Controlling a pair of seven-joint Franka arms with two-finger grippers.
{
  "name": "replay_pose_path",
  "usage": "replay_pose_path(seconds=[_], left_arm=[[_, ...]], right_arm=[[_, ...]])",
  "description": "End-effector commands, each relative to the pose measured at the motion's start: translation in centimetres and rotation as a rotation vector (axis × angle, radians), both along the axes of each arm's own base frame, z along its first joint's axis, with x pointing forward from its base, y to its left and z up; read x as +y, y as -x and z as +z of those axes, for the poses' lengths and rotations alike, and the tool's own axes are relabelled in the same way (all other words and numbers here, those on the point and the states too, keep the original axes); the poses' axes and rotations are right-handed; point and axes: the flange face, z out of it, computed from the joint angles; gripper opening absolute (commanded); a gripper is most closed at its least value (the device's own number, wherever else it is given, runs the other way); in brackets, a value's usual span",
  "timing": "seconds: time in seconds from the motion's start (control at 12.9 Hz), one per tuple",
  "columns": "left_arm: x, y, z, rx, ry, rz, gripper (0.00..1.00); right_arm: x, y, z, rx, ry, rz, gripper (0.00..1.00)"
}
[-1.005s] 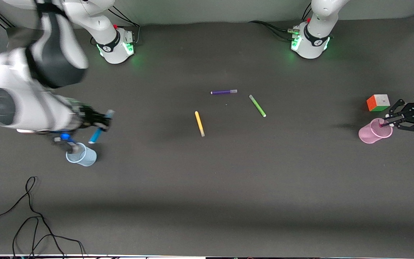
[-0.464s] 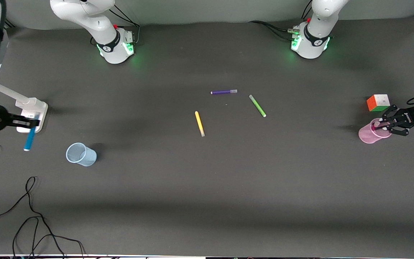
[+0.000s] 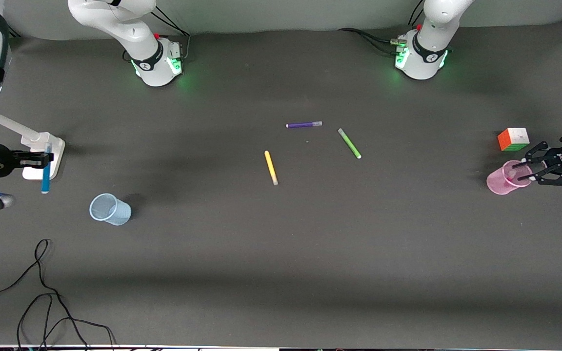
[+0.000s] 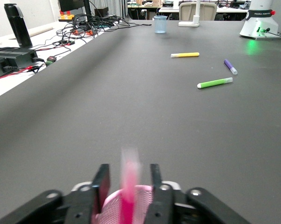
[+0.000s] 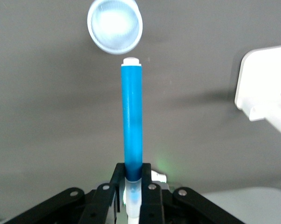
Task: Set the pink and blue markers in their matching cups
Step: 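Carry the blue marker with the right gripper toward the blue cup, then drop the blue marker into the blue cup while the left gripper releases pink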
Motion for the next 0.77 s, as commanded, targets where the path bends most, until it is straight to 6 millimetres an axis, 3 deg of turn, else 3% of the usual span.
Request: replay_pose_path(seconds=[0.0, 0.23, 0.39, 0.7], left_arm=[[0.4, -0.3, 0.4, -0.029, 0.022, -0.002, 1.0], [1.0, -1.1, 2.1, -0.018, 0.006, 0.011, 1.0], [1.8, -2.1, 5.9, 0.016, -0.042, 0.036, 1.0], [1.4, -2.4, 15.4, 0.108, -0.188, 0.083, 1.0]], right_arm=[[0.0, -1.6, -1.8, 0.115, -0.01, 0.039, 0.16], [-0.6, -2.3, -5.7, 0.178, -0.044, 0.019, 0.16], [0.2, -2.9, -9.2, 0.221, -0.081, 0.014, 0.16], [-0.1, -3.1, -13.7, 0.279, -0.159, -0.028, 0.17]])
